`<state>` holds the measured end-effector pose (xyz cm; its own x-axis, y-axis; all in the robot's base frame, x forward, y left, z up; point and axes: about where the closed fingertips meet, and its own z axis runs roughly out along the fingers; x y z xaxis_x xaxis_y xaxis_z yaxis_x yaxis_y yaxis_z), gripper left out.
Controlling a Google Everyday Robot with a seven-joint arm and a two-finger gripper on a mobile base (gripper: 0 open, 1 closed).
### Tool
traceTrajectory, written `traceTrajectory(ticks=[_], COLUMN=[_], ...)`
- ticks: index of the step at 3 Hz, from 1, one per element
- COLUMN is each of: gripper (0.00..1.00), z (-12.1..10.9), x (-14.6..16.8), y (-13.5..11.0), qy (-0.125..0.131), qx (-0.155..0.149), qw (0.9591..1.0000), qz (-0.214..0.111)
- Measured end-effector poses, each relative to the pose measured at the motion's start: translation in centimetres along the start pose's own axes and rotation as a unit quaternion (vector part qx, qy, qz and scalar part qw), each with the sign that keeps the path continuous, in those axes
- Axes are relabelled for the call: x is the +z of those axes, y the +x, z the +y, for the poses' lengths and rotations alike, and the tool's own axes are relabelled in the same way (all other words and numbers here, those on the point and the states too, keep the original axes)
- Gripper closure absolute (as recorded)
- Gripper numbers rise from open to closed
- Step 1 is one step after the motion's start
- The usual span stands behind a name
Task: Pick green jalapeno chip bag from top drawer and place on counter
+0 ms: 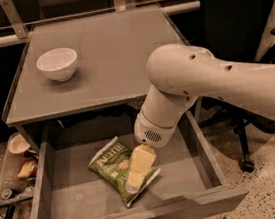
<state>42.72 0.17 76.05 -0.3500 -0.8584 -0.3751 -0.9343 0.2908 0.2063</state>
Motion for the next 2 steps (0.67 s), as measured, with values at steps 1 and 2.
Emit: traceTrajectory(ticks=[1,2], gripper=[0.0,0.0], z=[0.2,0.3], x=[-0.1,2.8], y=[0.0,-0.6], qy=[0.005,-0.003], qx=[0.001,0.011], qw=[1.0,0.9998], qz=[-0.003,-0.014])
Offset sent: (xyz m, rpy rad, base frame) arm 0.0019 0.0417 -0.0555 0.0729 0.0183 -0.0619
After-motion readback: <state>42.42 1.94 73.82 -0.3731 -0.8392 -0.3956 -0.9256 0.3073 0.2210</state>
